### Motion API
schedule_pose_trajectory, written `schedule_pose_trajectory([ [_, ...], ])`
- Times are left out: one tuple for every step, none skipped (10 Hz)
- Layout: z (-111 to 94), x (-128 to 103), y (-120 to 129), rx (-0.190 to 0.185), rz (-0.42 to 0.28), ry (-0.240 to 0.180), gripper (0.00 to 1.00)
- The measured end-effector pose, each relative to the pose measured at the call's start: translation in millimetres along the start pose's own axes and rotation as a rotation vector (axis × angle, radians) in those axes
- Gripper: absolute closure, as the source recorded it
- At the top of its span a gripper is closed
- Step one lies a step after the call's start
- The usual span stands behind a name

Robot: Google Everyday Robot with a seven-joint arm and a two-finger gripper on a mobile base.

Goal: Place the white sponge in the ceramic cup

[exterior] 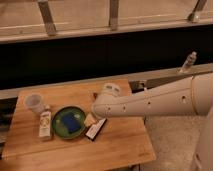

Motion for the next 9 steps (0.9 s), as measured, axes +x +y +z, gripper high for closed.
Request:
schedule_pose_trajectory([
  [1,-12,4,0.003,-0.027,-0.001,0.2],
  [6,-23,9,0.004,-0.047,0.001,0.2],
  [14,-41,15,0.005,-0.072,0.001,0.2],
  [22,-61,24,0.006,-0.095,-0.001,0.2],
  [28,-73,29,0.006,-0.106,-0.002,0.2],
  [34,-83,33,0.007,-0.105,-0.004,0.2],
  [39,-88,36,0.002,-0.102,-0.009,0.2],
  [43,-93,40,-0.006,-0.101,-0.01,0.2],
  [44,-94,43,-0.009,-0.104,-0.01,0.2],
])
